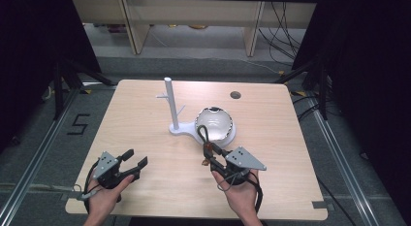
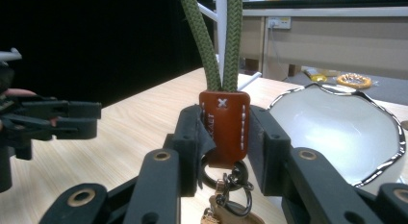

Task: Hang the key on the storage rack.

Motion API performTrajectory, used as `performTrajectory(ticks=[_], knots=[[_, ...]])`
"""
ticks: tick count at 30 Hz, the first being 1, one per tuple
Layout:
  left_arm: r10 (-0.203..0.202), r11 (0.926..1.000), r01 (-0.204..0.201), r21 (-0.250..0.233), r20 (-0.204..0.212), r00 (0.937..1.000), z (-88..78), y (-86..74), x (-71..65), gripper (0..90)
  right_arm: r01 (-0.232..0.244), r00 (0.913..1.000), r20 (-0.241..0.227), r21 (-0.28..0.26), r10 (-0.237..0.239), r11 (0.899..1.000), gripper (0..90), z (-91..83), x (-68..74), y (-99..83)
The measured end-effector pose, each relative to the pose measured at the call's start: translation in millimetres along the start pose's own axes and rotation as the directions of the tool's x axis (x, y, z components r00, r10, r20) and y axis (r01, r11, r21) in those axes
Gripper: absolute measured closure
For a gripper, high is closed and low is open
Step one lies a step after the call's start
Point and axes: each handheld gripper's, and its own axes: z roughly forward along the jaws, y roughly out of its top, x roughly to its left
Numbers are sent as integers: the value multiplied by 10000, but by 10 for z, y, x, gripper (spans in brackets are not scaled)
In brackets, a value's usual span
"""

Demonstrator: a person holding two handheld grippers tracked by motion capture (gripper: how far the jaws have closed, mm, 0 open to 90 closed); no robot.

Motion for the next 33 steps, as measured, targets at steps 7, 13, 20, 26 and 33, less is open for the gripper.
performTrajectory(ticks=[7, 13, 20, 26, 33], knots=[[-62, 9989, 107, -447, 986, 9951, -17, 298, -245, 340, 508, 9986, -125, -380, -513, 9980, 684, 80, 16, 16], [402, 9972, -280, -695, 1811, 9826, 47, 526, -487, 361, 633, 9980, -2, -424, -634, 9971, 684, 120, 33, 28], [442, 9974, -281, -659, 2574, 9653, 182, 708, -695, 415, 484, 9983, -311, -383, -496, 9981, 684, 178, 101, 23], [180, 9988, -29, -497, 3078, 9513, 318, 759, -794, 504, 681, 9973, -270, -195, -686, 9975, 684, 212, 135, -6], [-344, 9988, 448, -199, 3672, 9295, 463, 780, -857, 597, 604, 9966, -554, -132, -610, 9981, 683, 253, 178, -47]])
